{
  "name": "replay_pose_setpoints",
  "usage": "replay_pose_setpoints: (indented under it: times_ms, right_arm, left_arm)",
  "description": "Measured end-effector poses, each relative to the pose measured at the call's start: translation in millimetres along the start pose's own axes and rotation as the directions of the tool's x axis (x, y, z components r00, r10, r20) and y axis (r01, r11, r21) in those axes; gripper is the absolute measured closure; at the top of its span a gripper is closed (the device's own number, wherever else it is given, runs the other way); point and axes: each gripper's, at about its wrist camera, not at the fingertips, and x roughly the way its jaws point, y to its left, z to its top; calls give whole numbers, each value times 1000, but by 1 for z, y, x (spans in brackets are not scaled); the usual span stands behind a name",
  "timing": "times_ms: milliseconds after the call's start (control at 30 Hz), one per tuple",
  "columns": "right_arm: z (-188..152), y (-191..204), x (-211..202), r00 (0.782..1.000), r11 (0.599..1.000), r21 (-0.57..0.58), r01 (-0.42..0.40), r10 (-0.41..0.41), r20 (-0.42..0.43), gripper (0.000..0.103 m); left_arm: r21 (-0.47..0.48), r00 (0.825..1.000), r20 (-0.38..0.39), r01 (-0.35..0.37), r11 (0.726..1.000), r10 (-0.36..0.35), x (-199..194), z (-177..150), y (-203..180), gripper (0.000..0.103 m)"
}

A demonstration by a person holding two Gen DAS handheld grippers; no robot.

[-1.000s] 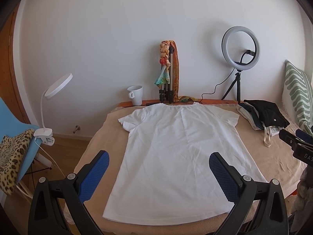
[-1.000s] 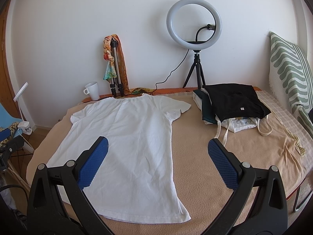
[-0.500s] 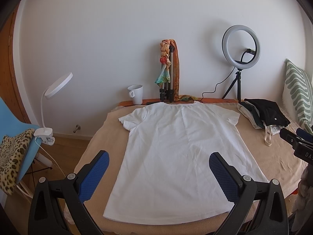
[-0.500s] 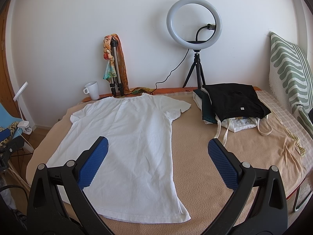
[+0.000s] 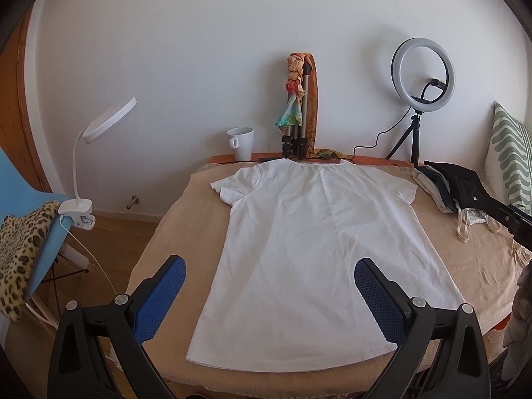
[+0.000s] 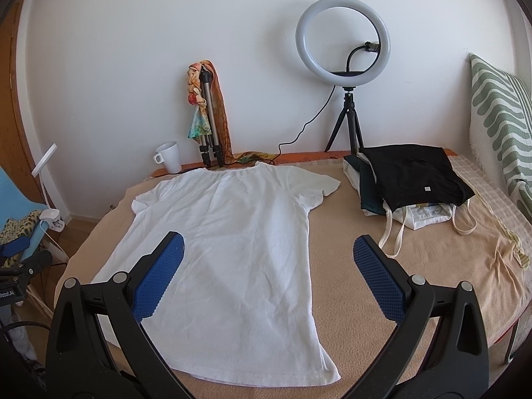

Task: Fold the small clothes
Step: 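Move the right gripper to the shirt shoulder while the left gripper reaches the hem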

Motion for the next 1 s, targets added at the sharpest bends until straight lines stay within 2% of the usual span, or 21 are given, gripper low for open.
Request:
replay_pose_setpoints:
  times_ms: [200, 300, 500, 567, 633, 733, 833, 900, 1000]
  right_arm:
    - [25, 26, 16, 998, 994, -91, -64, 63, -14, 0]
    - [41, 42, 31, 994, 985, -134, -106, 102, -35, 0]
    - [64, 78, 79, 977, 967, -158, -199, 182, -114, 0]
    - [69, 92, 97, 964, 960, -149, -238, 215, -154, 10]
    - [76, 106, 115, 949, 951, -143, -275, 245, -196, 15]
    - [86, 129, 143, 925, 933, -146, -328, 286, -251, 16]
    - [97, 156, 171, 898, 913, -150, -380, 324, -298, 16]
    - [104, 174, 190, 886, 905, -156, -395, 331, -323, 16]
    - [111, 202, 222, 864, 893, -159, -421, 341, -371, 16]
  left_arm:
    - [-51, 999, -34, 17, 999, -18, 9, -13, 25, 8]
    - [-97, 997, -66, 45, 994, -51, 15, -19, 39, 17]
    - [-185, 991, -120, 43, 982, -66, 30, -29, 67, 31]
    - [-215, 985, -151, 51, 975, -85, 39, -35, 75, 41]
    - [-232, 979, -182, 46, 972, -90, 47, -42, 81, 44]
    - [-252, 965, -245, 33, 967, -96, 62, -55, 88, 51]
    - [-302, 944, -301, 39, 953, -134, 75, -68, 96, 53]
    - [-345, 932, -325, 41, 938, -161, 82, -74, 102, 56]
    - [-377, 923, -344, 32, 926, -172, 86, -81, 105, 57]
